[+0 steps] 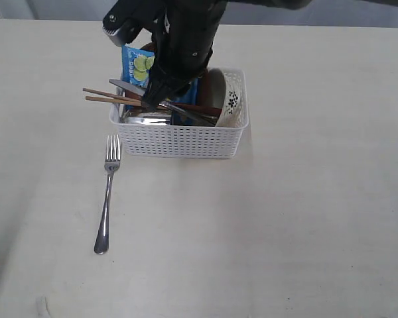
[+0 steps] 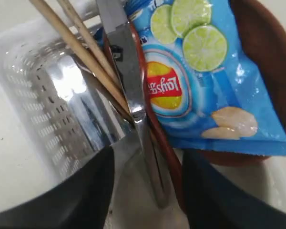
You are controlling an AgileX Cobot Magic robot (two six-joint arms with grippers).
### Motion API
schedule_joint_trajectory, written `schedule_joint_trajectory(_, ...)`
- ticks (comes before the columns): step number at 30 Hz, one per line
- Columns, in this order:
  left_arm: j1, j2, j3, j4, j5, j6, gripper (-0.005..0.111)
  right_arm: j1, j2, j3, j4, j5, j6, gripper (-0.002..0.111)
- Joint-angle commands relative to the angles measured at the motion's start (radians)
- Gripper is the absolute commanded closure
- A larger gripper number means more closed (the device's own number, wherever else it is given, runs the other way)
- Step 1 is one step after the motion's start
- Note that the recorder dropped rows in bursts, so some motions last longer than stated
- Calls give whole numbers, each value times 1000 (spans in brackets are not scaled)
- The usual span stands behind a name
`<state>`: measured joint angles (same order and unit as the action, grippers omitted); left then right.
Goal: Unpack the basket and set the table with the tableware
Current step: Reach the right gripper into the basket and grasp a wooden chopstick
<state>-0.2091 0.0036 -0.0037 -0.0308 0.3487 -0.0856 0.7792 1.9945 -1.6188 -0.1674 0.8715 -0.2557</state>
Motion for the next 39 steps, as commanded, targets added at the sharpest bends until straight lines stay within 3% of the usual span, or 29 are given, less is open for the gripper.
schedule_joint_trajectory(1, -5, -4, 4, 1, -2, 3, 107, -9, 42, 3, 6, -68, -22, 64)
schedule_joint_trajectory(29, -5, -4, 4, 1, -2, 3, 107, -9, 157, 3, 13, -206, -44, 66)
schedule_joint_trajectory(31, -5, -4, 4, 1, -2, 3, 107, -9, 153, 1, 13, -208, -44, 74)
schedule_joint_trajectory(36, -5, -4, 4, 1, -2, 3, 107, -9, 118, 1, -17, -208, -44, 108)
schedule_joint_trajectory(39, -5, -4, 4, 1, -2, 3, 107, -9, 89, 1, -17, -204, -47, 109)
